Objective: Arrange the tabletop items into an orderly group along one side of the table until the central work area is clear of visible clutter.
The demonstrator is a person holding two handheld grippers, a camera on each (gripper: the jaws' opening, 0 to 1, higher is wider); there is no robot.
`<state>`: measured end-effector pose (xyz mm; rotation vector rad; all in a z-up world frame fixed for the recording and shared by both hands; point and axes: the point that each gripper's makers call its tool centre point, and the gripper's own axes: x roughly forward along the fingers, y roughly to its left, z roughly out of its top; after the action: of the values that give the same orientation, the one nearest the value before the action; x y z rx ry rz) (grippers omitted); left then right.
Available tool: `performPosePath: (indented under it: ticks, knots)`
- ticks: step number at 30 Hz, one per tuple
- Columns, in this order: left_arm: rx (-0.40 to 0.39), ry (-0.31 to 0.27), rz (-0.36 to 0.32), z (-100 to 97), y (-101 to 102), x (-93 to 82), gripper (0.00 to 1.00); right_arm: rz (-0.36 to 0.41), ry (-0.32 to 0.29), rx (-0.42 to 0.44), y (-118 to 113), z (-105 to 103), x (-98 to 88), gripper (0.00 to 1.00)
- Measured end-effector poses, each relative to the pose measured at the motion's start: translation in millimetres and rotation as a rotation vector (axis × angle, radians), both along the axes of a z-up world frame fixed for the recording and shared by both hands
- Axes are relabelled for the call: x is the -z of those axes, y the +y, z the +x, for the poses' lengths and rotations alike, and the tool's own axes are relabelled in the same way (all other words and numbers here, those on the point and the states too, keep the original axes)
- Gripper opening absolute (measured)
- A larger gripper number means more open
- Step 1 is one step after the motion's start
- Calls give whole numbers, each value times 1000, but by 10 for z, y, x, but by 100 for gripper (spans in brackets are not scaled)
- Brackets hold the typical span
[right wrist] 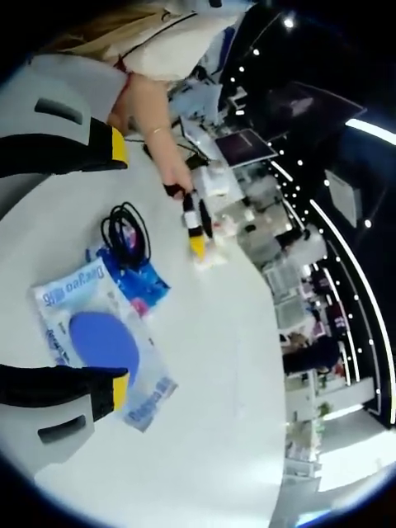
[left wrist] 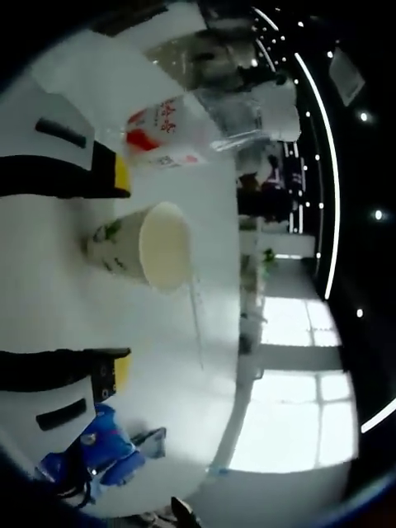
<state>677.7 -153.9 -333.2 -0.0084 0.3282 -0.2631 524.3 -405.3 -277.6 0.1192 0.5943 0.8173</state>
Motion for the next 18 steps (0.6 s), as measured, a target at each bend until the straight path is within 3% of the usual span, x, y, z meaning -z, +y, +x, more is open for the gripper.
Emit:
performPosePath:
  ticks: [8,13,18]
  knots:
    - [73,32,29,-239,-111,-104,90,13,-46,0,18,9,-109,98]
    - [128,19,61,-449,-170,-269,99,-59,-82,-35,11,-49,-158,99]
    - [144,15,122,-685,-233,-405,99,-75,-116,-62,-51,-69,-251,99]
